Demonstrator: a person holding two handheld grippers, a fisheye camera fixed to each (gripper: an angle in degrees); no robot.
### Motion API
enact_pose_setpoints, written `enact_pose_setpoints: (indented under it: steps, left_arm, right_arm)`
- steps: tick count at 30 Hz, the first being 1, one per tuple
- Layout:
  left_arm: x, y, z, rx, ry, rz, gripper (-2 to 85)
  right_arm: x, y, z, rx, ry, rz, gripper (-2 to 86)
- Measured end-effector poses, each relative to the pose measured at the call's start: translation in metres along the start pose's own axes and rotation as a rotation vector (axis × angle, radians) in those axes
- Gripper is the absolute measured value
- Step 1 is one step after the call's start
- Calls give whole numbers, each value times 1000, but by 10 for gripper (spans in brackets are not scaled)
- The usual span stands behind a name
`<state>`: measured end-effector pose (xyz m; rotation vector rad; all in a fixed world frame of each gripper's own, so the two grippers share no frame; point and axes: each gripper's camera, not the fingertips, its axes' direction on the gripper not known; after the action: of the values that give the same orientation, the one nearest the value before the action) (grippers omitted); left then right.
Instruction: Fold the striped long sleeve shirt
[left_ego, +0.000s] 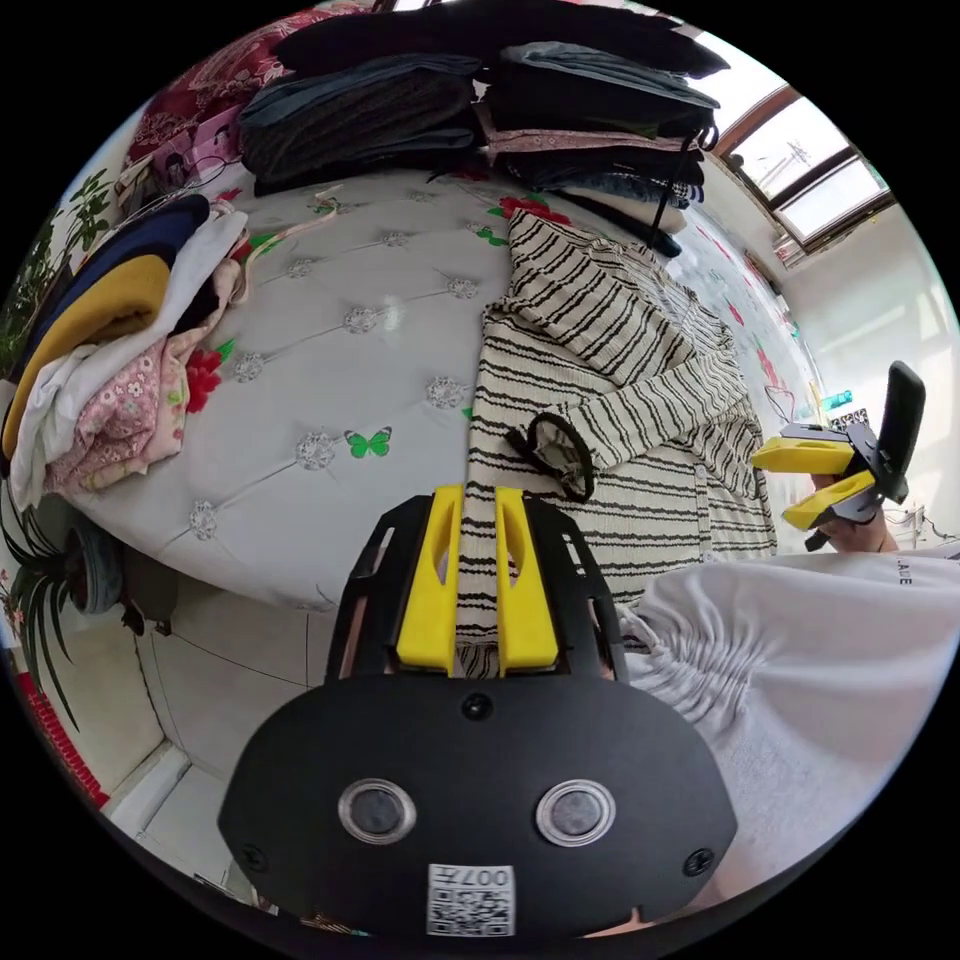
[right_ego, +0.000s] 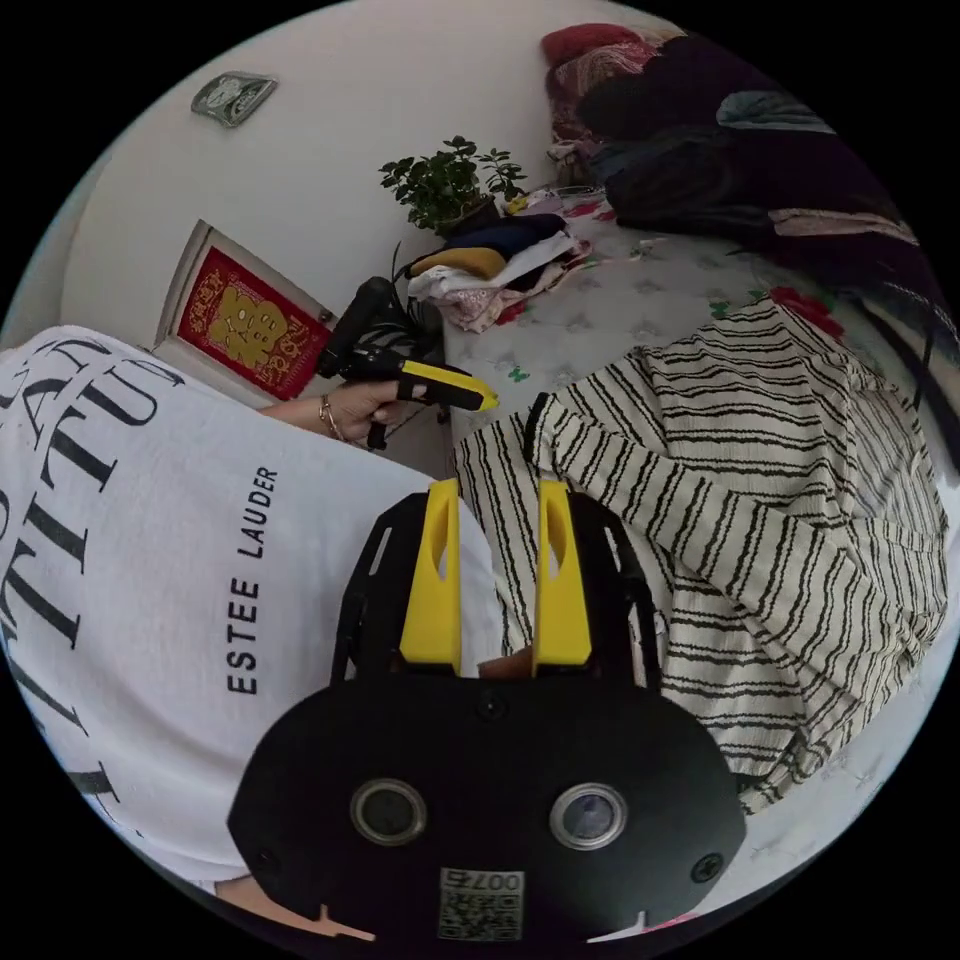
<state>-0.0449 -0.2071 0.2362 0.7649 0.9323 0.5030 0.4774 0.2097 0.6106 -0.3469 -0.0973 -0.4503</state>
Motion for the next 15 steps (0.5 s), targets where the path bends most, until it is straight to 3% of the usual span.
enact_pose_setpoints:
  steps: [11,15]
  left_arm:
    - [49,-51,20,-63,95,267,89]
    - [62,-67,50,-174,23,301,25]
  right_arm:
    - [110,64,-48,101,522,579,40]
    - [147,77,-33,-10,582,664,22]
